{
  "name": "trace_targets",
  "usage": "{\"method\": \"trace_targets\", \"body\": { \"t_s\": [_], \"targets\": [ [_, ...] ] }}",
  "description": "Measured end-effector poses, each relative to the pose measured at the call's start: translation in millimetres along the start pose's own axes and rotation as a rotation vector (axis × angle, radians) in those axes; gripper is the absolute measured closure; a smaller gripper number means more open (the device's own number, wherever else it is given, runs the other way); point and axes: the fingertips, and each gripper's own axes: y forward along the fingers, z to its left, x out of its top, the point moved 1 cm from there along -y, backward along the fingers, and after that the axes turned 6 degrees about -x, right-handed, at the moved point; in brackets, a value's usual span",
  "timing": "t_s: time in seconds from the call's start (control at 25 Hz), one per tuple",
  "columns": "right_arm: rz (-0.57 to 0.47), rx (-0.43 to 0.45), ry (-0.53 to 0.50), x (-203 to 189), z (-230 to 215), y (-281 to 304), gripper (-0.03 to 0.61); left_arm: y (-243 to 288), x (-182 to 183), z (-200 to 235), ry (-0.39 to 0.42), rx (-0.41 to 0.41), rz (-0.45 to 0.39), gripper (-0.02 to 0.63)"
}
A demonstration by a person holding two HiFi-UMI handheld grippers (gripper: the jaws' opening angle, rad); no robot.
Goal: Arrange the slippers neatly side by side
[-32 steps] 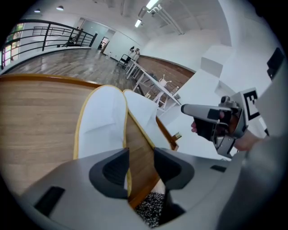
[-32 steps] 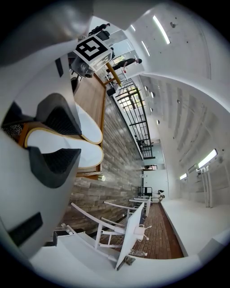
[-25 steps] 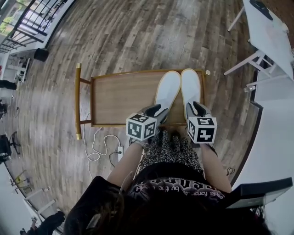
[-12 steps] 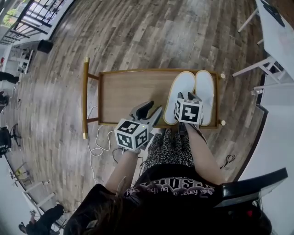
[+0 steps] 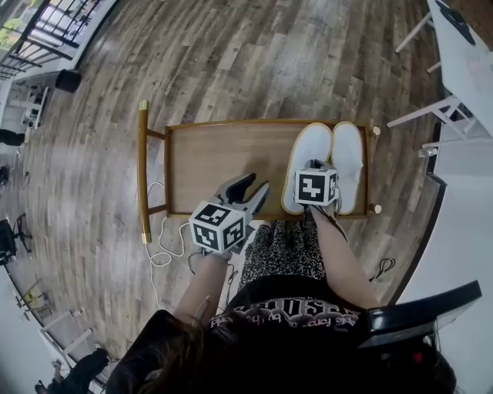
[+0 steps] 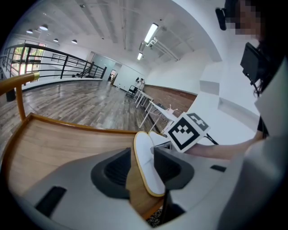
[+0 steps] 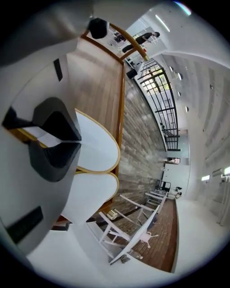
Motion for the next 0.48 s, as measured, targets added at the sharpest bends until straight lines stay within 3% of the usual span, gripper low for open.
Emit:
{"method": "trace_targets", "body": {
  "t_s": [0.32,0.48],
  "targets": [
    [-0.048,0.04,-0.252,2,5,-12,0.565,11,1,-2,-0.003,-0.028,0.009,0.46],
    [-0.058,0.04,-0.316,3,2,-12,0.566,15,1,-8,0.004,-0.034,0.012,0.46]
  ]
}}
